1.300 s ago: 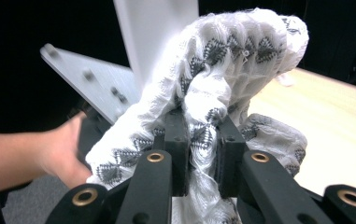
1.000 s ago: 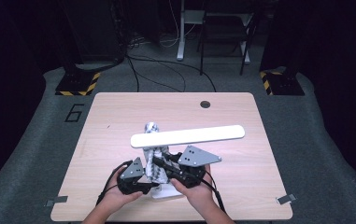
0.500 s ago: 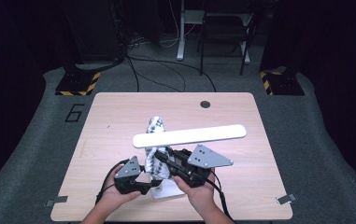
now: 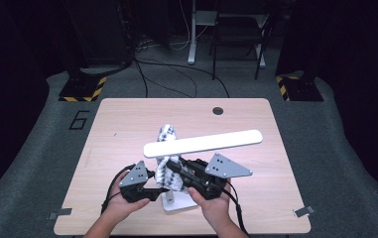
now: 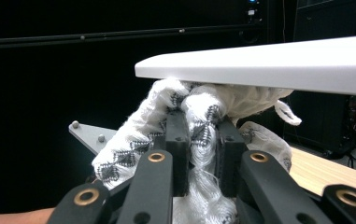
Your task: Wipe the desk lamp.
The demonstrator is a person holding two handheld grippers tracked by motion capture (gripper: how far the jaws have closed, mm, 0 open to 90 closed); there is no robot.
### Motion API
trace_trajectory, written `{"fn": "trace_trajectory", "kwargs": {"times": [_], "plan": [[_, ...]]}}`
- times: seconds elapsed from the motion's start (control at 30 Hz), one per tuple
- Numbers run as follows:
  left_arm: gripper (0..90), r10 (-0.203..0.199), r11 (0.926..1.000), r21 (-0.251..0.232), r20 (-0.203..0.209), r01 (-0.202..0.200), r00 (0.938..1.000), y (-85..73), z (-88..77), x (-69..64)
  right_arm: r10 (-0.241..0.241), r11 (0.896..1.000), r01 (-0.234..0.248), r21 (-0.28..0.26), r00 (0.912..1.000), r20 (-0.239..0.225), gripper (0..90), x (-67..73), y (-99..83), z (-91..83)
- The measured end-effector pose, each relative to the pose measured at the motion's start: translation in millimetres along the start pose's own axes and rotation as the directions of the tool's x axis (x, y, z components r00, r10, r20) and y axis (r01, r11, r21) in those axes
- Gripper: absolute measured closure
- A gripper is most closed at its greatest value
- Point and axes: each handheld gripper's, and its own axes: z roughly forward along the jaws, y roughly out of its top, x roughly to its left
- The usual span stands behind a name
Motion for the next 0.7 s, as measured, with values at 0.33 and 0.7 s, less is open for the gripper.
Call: {"fn": "trace_trajectory", "kwargs": {"times": [0.33,0.7], "plan": [[52.8,-0.018,0.9998,0.007,-0.018,0.019,0.9997,-0.4,1.6,-1.7,0.030,0.997,-0.021,-0.080,0.9928,0.116,79.7,-22.4,1.3,-30.5],[52.8,-0.021,0.9997,0.014,-0.027,0.022,0.9994,0.3,2.4,-1.7,0.069,0.992,-0.048,-0.119,0.9819,0.177,79.7,-35.2,0.3,-58.3]]}}
